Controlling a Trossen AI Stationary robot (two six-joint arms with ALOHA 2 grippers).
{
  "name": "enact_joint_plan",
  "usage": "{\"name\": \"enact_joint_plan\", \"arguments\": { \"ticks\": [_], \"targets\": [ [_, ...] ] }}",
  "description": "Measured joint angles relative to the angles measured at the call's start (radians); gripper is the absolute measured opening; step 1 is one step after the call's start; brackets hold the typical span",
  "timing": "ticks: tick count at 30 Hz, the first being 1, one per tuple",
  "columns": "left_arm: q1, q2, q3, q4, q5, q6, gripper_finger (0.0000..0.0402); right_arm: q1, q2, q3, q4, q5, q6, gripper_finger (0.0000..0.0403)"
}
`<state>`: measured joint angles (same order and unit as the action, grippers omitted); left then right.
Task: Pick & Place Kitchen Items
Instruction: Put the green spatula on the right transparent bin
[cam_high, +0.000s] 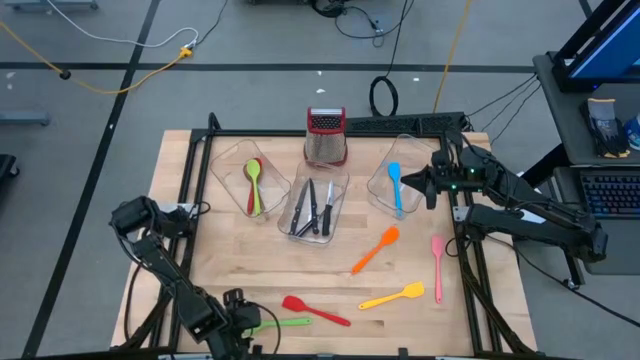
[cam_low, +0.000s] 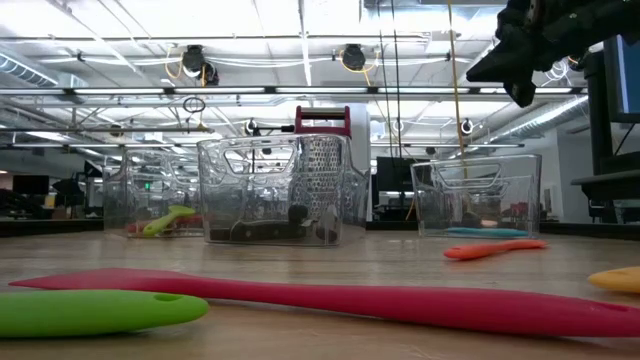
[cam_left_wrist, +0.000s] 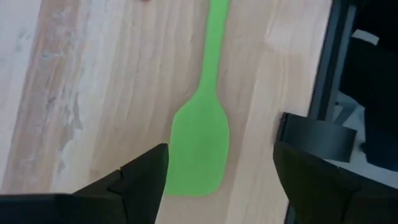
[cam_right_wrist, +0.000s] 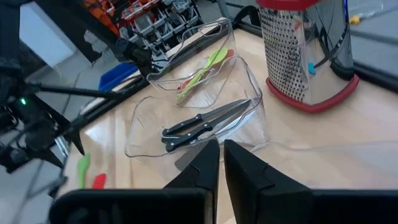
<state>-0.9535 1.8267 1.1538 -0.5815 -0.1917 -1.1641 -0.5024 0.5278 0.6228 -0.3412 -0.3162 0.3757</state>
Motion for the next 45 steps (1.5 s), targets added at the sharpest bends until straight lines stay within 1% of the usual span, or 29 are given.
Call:
{"name": "enact_joint_plan", "arguments": {
  "ticks": [4,7,12,15,20,24,27,31,36,42,45],
  "targets": [
    [0.000,0.019,0.000,0.000,0.009,0.006,0.0287,0.000,0.000,0.000,0.000,0.002,-0.101,0.0018],
    [0.000,0.021,0.000,0.000,0.008,0.008,0.0278,0.000,0.000,0.000,0.000,0.010,-0.147,0.0018],
    [0.006,0.021,0.000,-0.005,0.008,0.018,0.0267,0.000,0.000,-0.010,0.023,0.112,-0.213,0.0018],
    [0.006,0.021,0.000,-0.014,0.008,0.018,0.0265,0.001,-0.005,-0.090,0.177,0.103,-0.232,0.0018],
    [0.006,0.021,0.000,-0.030,0.008,0.017,0.0264,0.000,-0.012,-0.248,0.442,0.105,-0.213,0.0018],
    [0.011,0.021,0.000,-0.030,0.007,0.032,0.0264,0.000,-0.013,-0.337,0.547,0.105,-0.182,0.0018],
    [0.016,0.021,0.000,-0.029,0.008,0.046,0.0264,0.000,-0.013,-0.362,0.557,0.104,-0.176,0.0018],
    [0.026,0.021,0.000,-0.021,0.008,0.056,0.0264,0.000,-0.014,-0.364,0.560,0.104,-0.177,0.0018],
    [0.037,0.021,0.000,0.011,0.017,0.103,0.0264,0.000,-0.014,-0.364,0.560,0.103,-0.178,0.0018],
    [0.042,0.025,0.000,0.011,0.019,0.104,0.0264,0.000,-0.014,-0.364,0.560,0.102,-0.175,0.0018],
    [0.045,0.058,-0.008,0.041,0.055,0.098,0.0264,0.000,-0.014,-0.364,0.559,0.102,-0.175,0.0018]
  ]
}}
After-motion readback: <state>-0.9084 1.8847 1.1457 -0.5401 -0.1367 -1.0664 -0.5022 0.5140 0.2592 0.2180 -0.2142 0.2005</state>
